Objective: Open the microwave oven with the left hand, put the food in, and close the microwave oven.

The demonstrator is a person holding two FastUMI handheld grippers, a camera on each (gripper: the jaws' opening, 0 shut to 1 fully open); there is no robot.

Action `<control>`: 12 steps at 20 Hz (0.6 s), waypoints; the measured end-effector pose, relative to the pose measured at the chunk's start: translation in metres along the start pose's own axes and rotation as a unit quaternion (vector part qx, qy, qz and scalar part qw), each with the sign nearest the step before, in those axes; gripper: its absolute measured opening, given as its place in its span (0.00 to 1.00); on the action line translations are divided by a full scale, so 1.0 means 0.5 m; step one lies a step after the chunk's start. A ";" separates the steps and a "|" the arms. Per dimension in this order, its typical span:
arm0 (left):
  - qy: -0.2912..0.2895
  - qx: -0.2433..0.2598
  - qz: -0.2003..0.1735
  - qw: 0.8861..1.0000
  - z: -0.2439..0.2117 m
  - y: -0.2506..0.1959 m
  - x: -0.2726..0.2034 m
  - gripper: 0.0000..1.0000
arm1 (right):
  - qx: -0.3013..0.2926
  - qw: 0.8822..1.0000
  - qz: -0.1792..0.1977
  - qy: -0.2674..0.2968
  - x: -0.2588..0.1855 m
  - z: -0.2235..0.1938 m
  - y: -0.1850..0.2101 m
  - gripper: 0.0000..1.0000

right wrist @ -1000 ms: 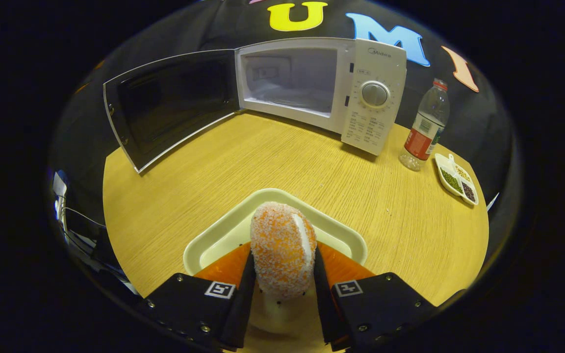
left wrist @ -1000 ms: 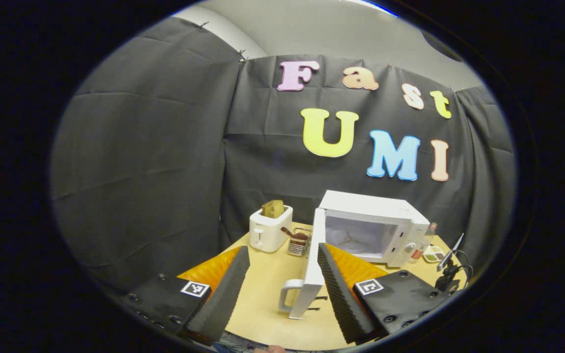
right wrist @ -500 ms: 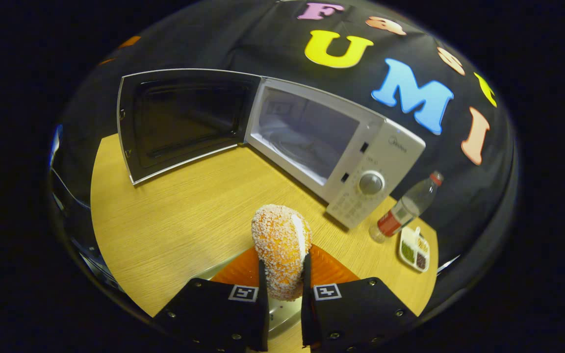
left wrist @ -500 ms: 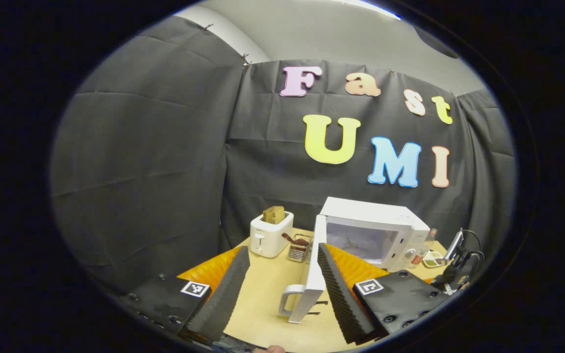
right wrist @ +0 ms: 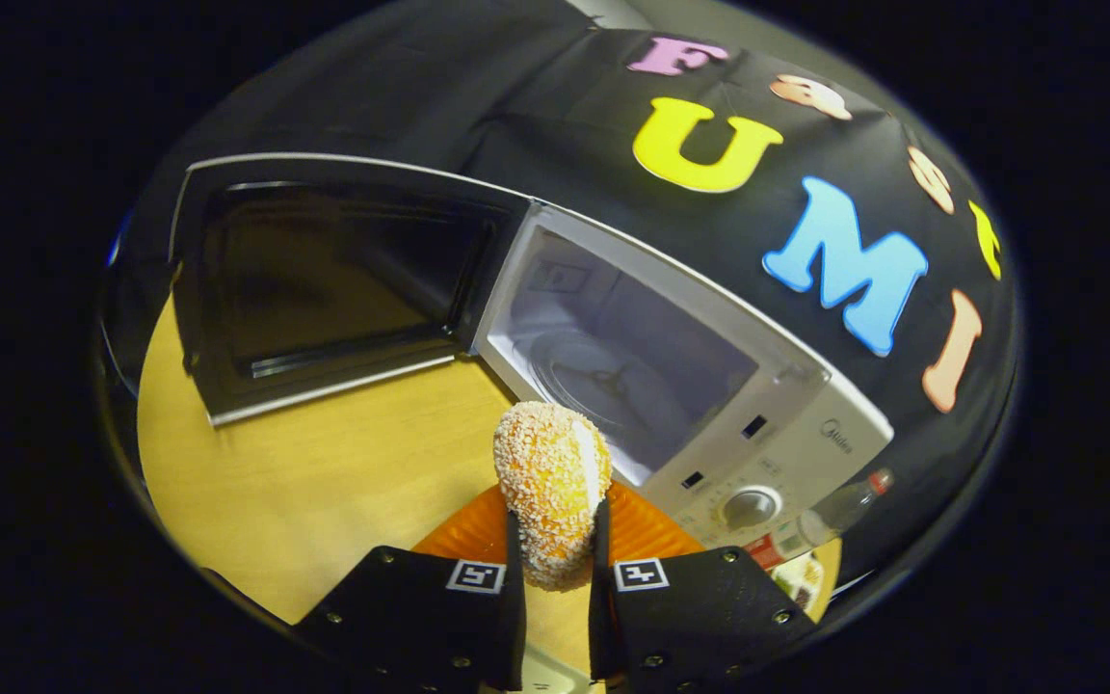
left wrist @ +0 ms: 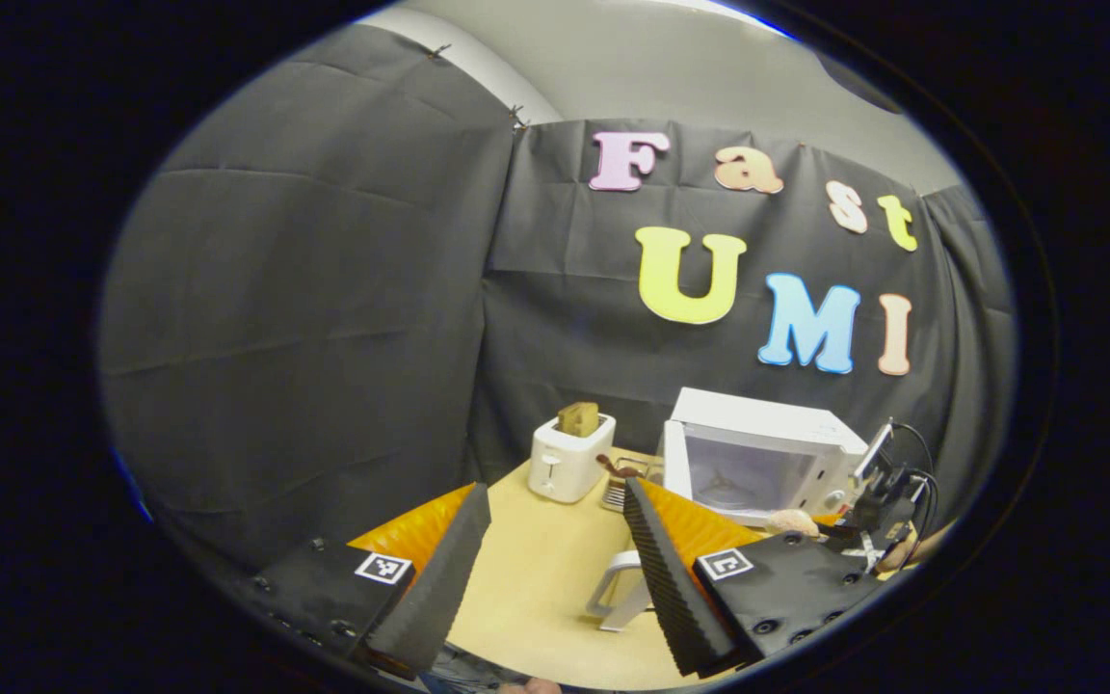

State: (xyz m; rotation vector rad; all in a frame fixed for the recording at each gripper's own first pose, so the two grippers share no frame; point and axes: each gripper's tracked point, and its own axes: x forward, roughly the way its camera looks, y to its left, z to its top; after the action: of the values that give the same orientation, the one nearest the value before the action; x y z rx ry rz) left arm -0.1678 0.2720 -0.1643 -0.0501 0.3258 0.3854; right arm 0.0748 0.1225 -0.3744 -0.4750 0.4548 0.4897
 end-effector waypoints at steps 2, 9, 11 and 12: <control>0.004 -0.001 0.010 1.000 -0.010 0.019 -0.007 0.92 | 0.053 0.998 -0.016 -0.003 0.045 0.023 -0.006 0.27; 0.020 -0.005 0.037 0.999 -0.043 0.057 -0.022 0.92 | -0.119 0.989 -0.089 0.005 0.160 0.087 -0.048 0.27; 0.022 -0.011 0.044 0.999 -0.052 0.065 -0.024 0.92 | -0.204 0.973 -0.109 0.022 0.196 0.089 -0.078 0.27; 0.023 -0.012 0.048 0.999 -0.060 0.067 -0.021 0.92 | -0.242 0.963 -0.117 0.023 0.214 0.096 -0.092 0.31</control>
State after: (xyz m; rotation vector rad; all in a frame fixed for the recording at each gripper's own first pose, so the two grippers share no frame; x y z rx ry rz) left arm -0.1988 0.2959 -0.1888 -0.0678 0.3704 0.4837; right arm 0.1981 0.1479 -0.3770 -1.0014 0.3155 0.3578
